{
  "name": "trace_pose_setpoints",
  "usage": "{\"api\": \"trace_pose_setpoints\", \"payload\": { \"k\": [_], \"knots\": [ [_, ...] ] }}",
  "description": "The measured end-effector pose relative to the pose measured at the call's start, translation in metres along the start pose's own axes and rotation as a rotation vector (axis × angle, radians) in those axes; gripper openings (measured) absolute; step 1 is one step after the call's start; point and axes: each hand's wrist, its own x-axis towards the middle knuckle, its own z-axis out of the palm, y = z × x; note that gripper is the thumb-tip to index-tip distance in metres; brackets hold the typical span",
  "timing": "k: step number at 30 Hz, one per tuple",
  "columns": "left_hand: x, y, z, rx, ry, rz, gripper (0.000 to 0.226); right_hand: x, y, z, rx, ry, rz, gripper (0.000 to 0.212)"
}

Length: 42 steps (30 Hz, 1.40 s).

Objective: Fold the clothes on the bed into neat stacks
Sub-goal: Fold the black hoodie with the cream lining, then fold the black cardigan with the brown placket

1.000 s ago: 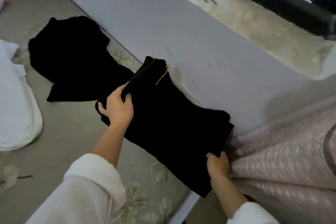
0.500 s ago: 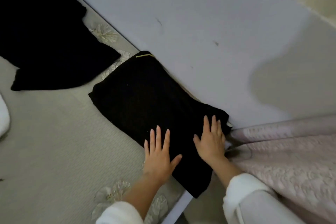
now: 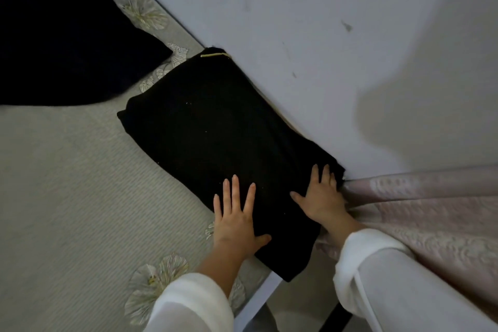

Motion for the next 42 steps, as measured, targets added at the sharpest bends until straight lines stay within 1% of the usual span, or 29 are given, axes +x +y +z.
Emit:
{"api": "trace_pose_setpoints", "payload": {
  "k": [2, 3, 4, 5, 6, 7, 8, 9, 10, 13, 17, 20, 22, 25, 27, 29, 31, 34, 35, 36, 39, 40, 42],
  "knots": [
    [0.002, -0.002, -0.01, -0.039, -0.064, 0.023, 0.113, -0.005, -0.011, -0.008, -0.015, 0.021, 0.015, 0.088],
    [0.002, -0.005, -0.017, -0.086, -0.078, 0.039, 0.107, -0.008, -0.017, -0.011, -0.007, 0.051, 0.013, 0.083],
    [0.001, -0.009, -0.023, -0.158, -0.057, 0.054, 0.097, -0.012, -0.025, -0.013, 0.001, 0.09, -0.003, 0.076],
    [-0.002, -0.015, -0.028, -0.244, 0.008, 0.068, 0.084, -0.017, -0.034, -0.015, 0.0, 0.128, -0.034, 0.071],
    [-0.007, -0.024, -0.032, -0.317, 0.109, 0.075, 0.071, -0.021, -0.044, -0.015, -0.01, 0.159, -0.077, 0.068],
    [-0.015, -0.034, -0.035, -0.356, 0.224, 0.065, 0.06, -0.026, -0.056, -0.014, -0.021, 0.186, -0.126, 0.065],
    [-0.023, -0.046, -0.037, -0.37, 0.322, 0.031, 0.055, -0.03, -0.069, -0.014, -0.029, 0.212, -0.176, 0.063],
    [-0.032, -0.059, -0.038, -0.381, 0.387, -0.024, 0.053, -0.033, -0.084, -0.013, -0.034, 0.235, -0.226, 0.06],
    [-0.039, -0.073, -0.038, -0.402, 0.416, -0.095, 0.054, -0.036, -0.101, -0.013, -0.039, 0.255, -0.276, 0.059],
    [-0.053, -0.127, -0.036, -0.477, 0.413, -0.296, 0.057, -0.045, -0.158, -0.009, -0.038, 0.297, -0.424, 0.058],
    [-0.06, -0.208, -0.036, -0.547, 0.415, -0.486, 0.058, -0.052, -0.231, -0.002, -0.072, 0.311, -0.685, 0.058],
    [-0.053, -0.263, -0.032, -0.571, 0.424, -0.577, 0.057, -0.049, -0.275, 0.003, -0.156, 0.284, -0.863, 0.058],
    [-0.042, -0.295, -0.03, -0.567, 0.473, -0.608, 0.058, -0.042, -0.302, 0.004, -0.231, 0.28, -0.972, 0.056],
    [-0.023, -0.334, -0.026, -0.518, 0.528, -0.674, 0.063, -0.025, -0.343, 0.001, -0.343, 0.338, -1.111, 0.052],
    [-0.015, -0.349, -0.019, -0.505, 0.55, -0.68, 0.068, -0.008, -0.37, -0.002, -0.393, 0.374, -1.133, 0.051],
    [-0.013, -0.352, -0.01, -0.445, 0.644, -0.673, 0.066, 0.012, -0.4, -0.006, -0.425, 0.372, -1.112, 0.056],
    [-0.014, -0.35, -0.006, -0.402, 0.72, -0.678, 0.066, 0.032, -0.43, -0.011, -0.438, 0.356, -1.058, 0.065],
    [-0.011, -0.352, -0.004, -0.396, 0.74, -0.666, 0.066, 0.059, -0.468, -0.019, -0.516, 0.388, -0.968, 0.076],
    [-0.011, -0.353, -0.003, -0.396, 0.746, -0.666, 0.066, 0.065, -0.476, -0.02, -0.547, 0.396, -0.942, 0.075],
    [-0.011, -0.355, -0.002, -0.391, 0.759, -0.667, 0.066, 0.071, -0.483, -0.02, -0.557, 0.405, -0.925, 0.069],
    [-0.009, -0.356, 0.0, -0.385, 0.774, -0.665, 0.064, 0.079, -0.499, -0.02, -0.472, 0.425, -0.946, 0.039],
    [-0.009, -0.356, 0.001, -0.383, 0.777, -0.663, 0.064, 0.078, -0.503, -0.02, -0.399, 0.408, -0.958, 0.036],
    [-0.009, -0.356, 0.002, -0.385, 0.795, -0.652, 0.064, 0.067, -0.512, -0.019, -0.216, 0.322, -0.981, 0.039]
  ]
}}
